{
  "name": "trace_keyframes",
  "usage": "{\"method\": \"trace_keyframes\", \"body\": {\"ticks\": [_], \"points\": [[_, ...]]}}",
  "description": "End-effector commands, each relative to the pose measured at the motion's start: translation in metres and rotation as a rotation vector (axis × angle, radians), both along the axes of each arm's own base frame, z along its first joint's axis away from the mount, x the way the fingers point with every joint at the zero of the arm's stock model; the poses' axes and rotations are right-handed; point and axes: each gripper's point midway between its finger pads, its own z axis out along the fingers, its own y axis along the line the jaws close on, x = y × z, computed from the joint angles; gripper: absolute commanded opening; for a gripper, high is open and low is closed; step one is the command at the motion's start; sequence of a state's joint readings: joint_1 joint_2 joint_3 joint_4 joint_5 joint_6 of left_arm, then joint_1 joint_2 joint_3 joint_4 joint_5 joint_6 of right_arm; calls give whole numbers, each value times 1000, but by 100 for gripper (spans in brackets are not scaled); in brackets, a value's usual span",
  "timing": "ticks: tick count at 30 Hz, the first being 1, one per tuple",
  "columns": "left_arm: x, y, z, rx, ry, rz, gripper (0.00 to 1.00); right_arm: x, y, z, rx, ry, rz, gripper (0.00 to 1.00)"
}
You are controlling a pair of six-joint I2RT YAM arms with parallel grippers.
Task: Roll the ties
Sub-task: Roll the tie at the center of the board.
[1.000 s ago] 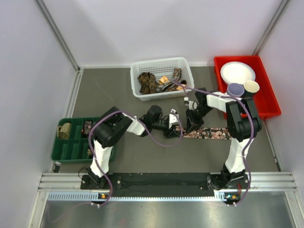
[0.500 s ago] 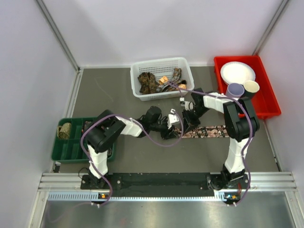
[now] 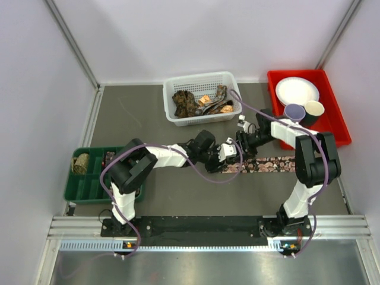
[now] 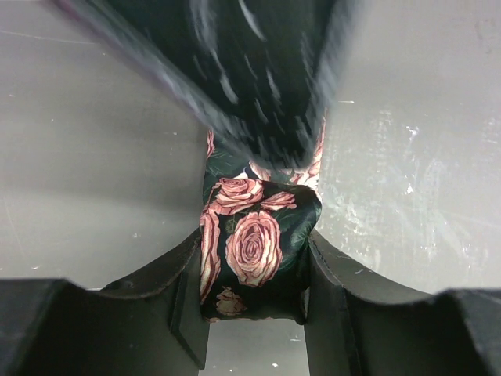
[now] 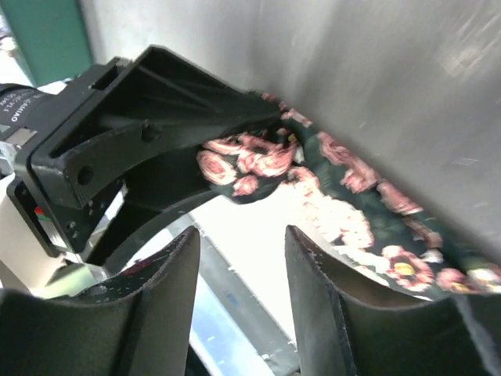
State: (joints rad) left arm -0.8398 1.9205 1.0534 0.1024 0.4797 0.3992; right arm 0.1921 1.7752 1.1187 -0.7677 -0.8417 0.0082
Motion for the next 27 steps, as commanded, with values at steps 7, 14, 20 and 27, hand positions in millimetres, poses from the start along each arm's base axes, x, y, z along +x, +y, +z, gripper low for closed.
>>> {"method": "trace_keyframes", "body": {"ticks": [7,14,20,27], "points": [[-41,55,-79,395,193,59,14,-2,19,-3,155,16,-29,46],[-46,59,-95,443,219,28,13,17,21,-26,142,-2,-33,47],[-48,60,-104,467,218,6,13,18,14,-40,92,-31,-62,47],[-61,61,-111,502,232,-48,14,24,10,-31,91,-78,-70,47]]}}
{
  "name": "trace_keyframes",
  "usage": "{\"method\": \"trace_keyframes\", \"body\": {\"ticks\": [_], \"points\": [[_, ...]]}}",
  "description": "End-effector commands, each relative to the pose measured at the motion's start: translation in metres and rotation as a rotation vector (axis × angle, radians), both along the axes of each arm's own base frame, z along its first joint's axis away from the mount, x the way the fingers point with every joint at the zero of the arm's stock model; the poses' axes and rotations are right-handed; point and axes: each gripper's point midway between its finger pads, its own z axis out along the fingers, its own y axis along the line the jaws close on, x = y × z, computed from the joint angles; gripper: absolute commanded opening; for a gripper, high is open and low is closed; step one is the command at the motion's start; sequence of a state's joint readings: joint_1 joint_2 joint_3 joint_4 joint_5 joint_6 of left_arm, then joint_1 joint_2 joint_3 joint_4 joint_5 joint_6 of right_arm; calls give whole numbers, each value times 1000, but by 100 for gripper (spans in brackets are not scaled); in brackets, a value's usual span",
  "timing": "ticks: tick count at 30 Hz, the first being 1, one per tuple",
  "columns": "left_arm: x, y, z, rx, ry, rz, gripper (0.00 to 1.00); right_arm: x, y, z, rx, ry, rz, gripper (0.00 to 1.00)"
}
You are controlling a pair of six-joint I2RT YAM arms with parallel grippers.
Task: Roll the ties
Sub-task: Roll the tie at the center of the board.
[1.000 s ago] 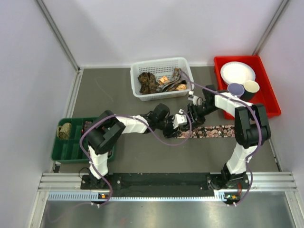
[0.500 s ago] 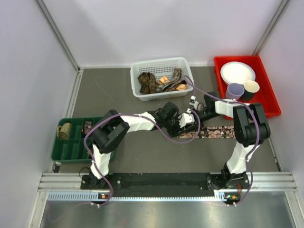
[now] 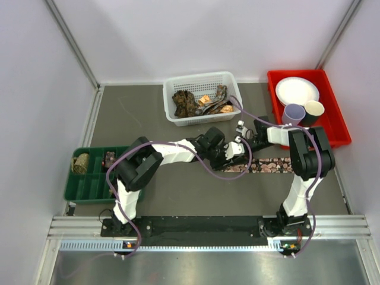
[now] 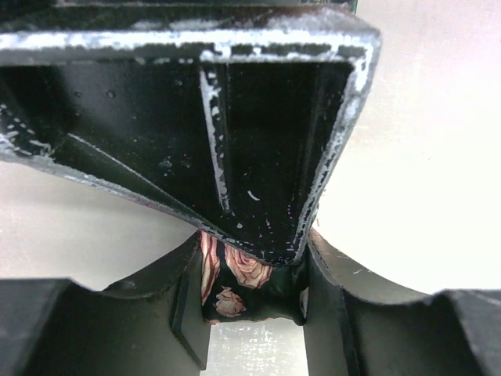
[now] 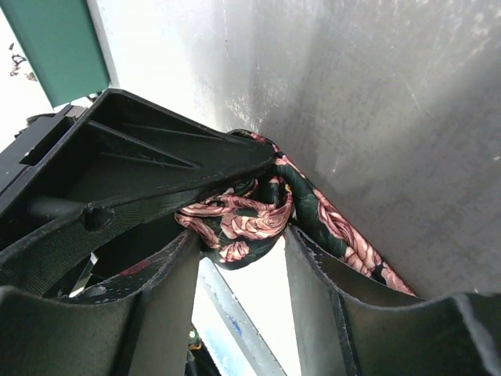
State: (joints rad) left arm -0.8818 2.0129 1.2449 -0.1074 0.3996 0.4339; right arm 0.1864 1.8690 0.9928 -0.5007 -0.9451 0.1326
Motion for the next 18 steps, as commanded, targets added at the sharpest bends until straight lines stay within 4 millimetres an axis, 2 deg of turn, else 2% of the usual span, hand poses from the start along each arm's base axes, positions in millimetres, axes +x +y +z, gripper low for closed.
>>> {"method": "trace_keyframes", "body": {"ticks": [1,10,14,15,16,18], "points": [[-67,76,-104,381,229,-27,14,26,-3,6,-18,-156,-18,47],[-69,76,-110,407,231,-37,15,25,-5,21,-17,-177,-46,45],[-71,76,-111,414,232,-44,15,21,-5,14,-20,-164,-48,40],[-72,77,-111,417,230,-45,15,21,-5,9,-25,-155,-47,36],[-73,77,-112,418,230,-47,16,21,-6,5,-32,-152,-42,26],[-72,75,-109,405,223,-46,20,18,-9,-8,-64,-116,-36,13]]}}
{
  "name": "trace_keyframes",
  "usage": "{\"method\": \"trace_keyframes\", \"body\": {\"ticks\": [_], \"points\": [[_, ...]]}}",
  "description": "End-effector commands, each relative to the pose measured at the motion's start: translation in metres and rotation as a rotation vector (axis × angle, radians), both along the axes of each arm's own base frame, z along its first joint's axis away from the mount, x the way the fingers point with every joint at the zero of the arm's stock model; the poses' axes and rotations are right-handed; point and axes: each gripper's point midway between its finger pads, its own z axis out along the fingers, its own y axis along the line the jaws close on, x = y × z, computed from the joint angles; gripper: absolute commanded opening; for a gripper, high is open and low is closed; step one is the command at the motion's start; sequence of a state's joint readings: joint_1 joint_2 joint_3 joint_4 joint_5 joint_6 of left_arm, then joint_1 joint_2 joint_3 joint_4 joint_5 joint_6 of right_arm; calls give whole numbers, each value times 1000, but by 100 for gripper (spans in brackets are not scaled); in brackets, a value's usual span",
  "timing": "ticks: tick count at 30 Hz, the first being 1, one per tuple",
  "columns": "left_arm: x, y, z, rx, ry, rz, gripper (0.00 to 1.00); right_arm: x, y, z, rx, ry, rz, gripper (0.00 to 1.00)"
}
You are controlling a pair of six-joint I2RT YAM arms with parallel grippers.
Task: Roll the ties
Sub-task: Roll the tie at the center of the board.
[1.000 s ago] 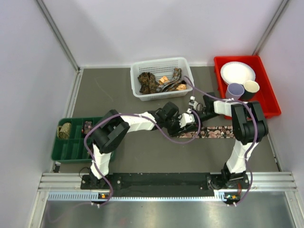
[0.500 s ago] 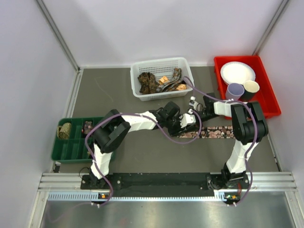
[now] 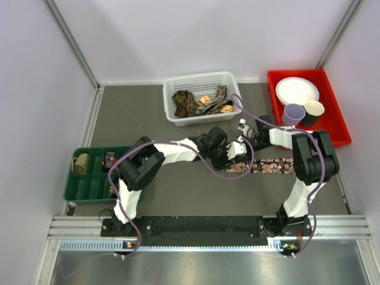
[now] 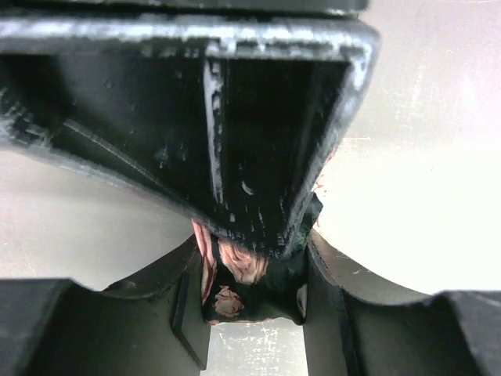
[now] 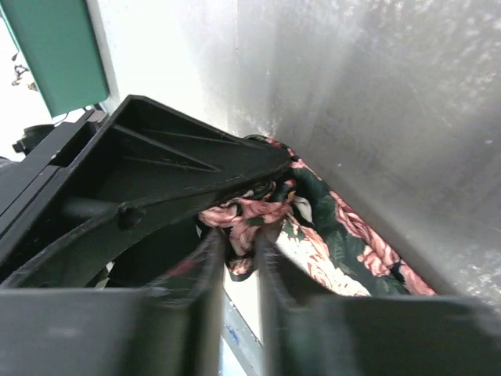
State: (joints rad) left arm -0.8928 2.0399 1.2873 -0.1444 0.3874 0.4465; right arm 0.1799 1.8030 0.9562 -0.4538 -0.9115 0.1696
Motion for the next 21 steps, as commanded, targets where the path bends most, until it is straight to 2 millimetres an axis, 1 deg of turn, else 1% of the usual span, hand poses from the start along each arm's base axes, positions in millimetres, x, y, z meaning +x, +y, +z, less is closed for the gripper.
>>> {"method": "trace_keyframes", "body": {"ticks": [1,2,4,5,6,8,9,10,11,12,13,14,15,16,17,18,19,20,21], "points": [[-73,81,-106,383,223,-30,22,12,-9,-21,-66,-58,5,0],[-72,80,-104,374,220,-30,27,11,-12,-25,-83,-50,5,0],[-73,80,-104,356,216,-40,39,8,-19,-36,-134,-39,8,0],[-70,78,-98,327,203,-38,44,7,-21,-39,-147,-37,5,0],[-69,74,-94,295,199,-36,53,3,-23,-41,-160,-17,10,0],[-62,65,-80,183,178,-31,60,-2,-29,-48,-187,1,11,0],[-56,64,-75,146,175,-7,66,-3,-33,-52,-218,7,9,0],[-59,62,-66,100,182,-16,69,-7,-36,-55,-240,22,14,0],[-47,49,-55,21,136,-9,71,-9,-39,-58,-256,30,18,0],[-44,48,-50,-9,152,24,73,-11,-42,-62,-281,40,16,0],[-38,42,-42,-40,156,37,88,-14,-44,-64,-294,56,20,0],[-38,37,-39,-64,191,40,99,-15,-45,-66,-302,66,20,0],[-31,37,-34,-87,236,85,99,-15,-47,-68,-310,73,22,0],[-24,30,-25,-120,252,85,99,-17,-46,-69,-313,83,25,0],[-27,26,-14,-163,297,48,99,-16,-46,-69,-314,87,26,0],[-19,32,-8,-164,315,73,99,-18,-45,-72,-317,97,30,0],[-10,27,9,-185,294,66,99,-17,-45,-72,-318,94,33,0],[-8,31,16,-173,289,63,99,-17,-45,-73,-324,99,34,0],[1,40,25,-179,278,58,99,-18,-44,-74,-326,103,41,0]]}}
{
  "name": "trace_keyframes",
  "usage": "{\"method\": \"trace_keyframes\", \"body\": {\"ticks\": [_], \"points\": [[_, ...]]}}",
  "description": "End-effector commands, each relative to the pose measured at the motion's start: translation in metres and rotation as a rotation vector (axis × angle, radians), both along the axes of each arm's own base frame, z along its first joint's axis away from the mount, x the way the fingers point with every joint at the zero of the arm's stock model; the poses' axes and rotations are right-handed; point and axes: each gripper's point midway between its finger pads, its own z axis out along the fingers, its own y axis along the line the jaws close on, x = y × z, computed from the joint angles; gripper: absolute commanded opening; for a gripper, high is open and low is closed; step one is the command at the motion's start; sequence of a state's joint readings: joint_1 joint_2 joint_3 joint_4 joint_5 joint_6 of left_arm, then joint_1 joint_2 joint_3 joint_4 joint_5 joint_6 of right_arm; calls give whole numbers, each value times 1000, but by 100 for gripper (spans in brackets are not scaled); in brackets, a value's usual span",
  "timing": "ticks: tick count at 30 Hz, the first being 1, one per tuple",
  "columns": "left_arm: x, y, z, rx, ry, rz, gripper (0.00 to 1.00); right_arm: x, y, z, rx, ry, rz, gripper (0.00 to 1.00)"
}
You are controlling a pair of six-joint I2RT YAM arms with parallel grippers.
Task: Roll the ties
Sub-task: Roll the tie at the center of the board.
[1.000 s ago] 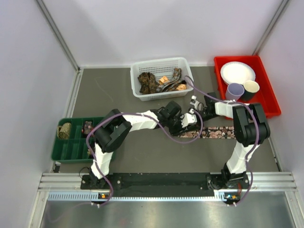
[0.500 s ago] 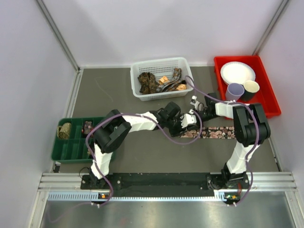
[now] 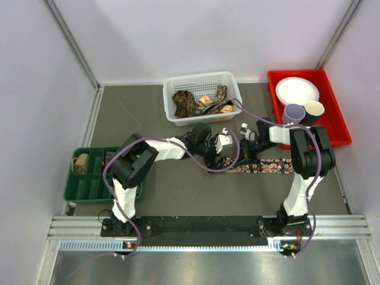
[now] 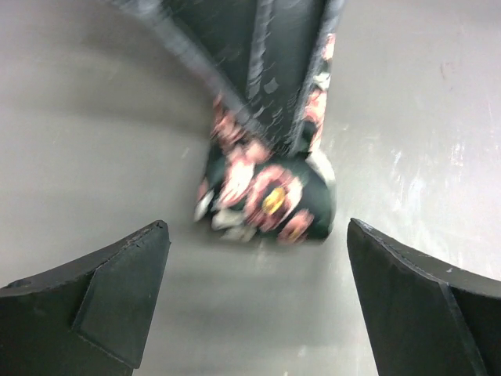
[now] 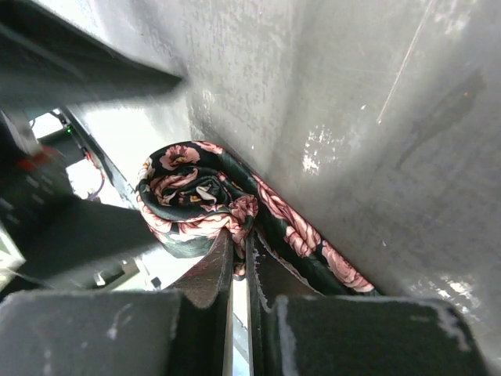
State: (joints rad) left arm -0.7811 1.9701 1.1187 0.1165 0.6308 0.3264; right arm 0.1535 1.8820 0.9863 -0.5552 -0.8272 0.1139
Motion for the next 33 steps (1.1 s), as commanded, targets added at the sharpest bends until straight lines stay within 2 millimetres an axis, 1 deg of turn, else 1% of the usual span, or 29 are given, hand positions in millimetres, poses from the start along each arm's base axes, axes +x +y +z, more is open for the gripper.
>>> {"method": "trace_keyframes", "body": {"ticks": [1,3,4,6,7,8,9,10,11,12,13,14,15,17,18,19,23,26,27,29,30,32,33], "points": [[3,32,29,18,119,11,99,-13,-24,-47,-220,19,69,0],[15,40,54,-33,45,5,99,-15,-23,-48,-218,26,74,0],[17,42,77,-63,-13,-4,99,-14,-23,-48,-216,21,81,0],[18,46,95,-89,-85,-11,99,-18,-20,-47,-206,33,98,0],[17,46,107,-129,-135,-5,99,-20,-19,-48,-202,36,110,0],[17,45,113,-165,-133,24,99,-22,-14,-47,-190,34,127,0],[11,50,103,-171,-107,46,99,-23,-12,-46,-184,38,135,0],[10,47,111,-214,-89,54,99,-24,-10,-46,-180,38,143,0],[2,48,103,-207,-88,-22,99,-26,-6,-47,-175,44,156,0],[1,43,108,-210,-106,-87,99,-27,-5,-47,-176,45,162,0],[-12,45,88,-161,-45,-130,99,-28,-3,-47,-173,47,167,0],[-1,38,95,-205,-62,-71,99,-29,-2,-47,-171,50,171,0],[-6,45,79,-220,-55,-34,99,-29,-1,-47,-169,52,173,0],[-3,43,86,-292,-159,-45,99,-29,1,-47,-150,40,196,0],[-10,47,76,-293,-154,-55,99,-31,2,-46,-149,42,204,0],[-12,47,71,-298,-151,-53,99,-30,4,-46,-142,43,203,0],[-13,46,61,-352,-224,-39,99,-34,8,-49,-131,63,213,0],[-21,41,53,-372,-264,-61,99,-34,10,-52,-123,87,209,0],[-29,37,48,-373,-271,-75,99,-35,10,-53,-124,99,208,0],[-30,31,44,-390,-305,-79,96,-34,12,-55,-120,110,210,0],[-31,27,44,-396,-308,-79,92,-34,11,-56,-120,116,213,0],[-26,23,37,-398,-317,-68,89,-33,11,-57,-121,120,213,0],[-23,20,31,-392,-314,-61,88,-34,11,-57,-123,121,215,0]]}}
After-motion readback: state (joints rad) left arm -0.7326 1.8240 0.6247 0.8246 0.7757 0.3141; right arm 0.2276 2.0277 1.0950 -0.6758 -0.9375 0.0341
